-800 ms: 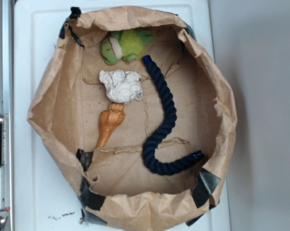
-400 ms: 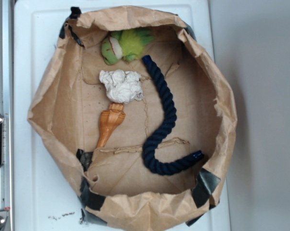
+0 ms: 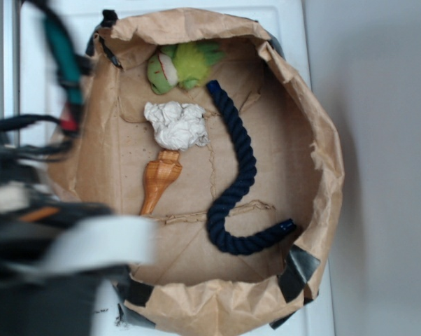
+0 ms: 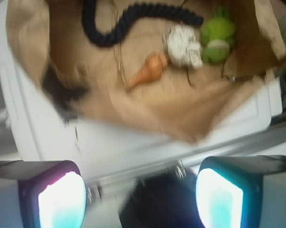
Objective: Grab the shell.
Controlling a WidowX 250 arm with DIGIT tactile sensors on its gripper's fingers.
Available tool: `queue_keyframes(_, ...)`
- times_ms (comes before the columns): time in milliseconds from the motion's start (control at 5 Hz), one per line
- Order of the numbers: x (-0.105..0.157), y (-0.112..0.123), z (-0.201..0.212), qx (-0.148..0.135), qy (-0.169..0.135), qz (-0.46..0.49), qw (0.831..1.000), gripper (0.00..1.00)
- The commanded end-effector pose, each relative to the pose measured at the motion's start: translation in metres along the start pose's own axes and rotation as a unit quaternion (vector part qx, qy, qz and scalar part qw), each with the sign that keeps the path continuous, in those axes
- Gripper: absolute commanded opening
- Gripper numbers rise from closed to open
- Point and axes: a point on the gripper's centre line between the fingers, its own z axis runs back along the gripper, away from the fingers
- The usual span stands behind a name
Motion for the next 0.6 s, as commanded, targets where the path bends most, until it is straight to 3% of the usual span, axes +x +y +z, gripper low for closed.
queue_keyframes(0, 0.096, 0.023, -0.004, -0.068, -0.065, 0.189, 0.977, 1.00)
queue_keyframes(400, 0.079, 0.084, 0.005, -0.101, -0.036, 0.212, 0.971, 1.00)
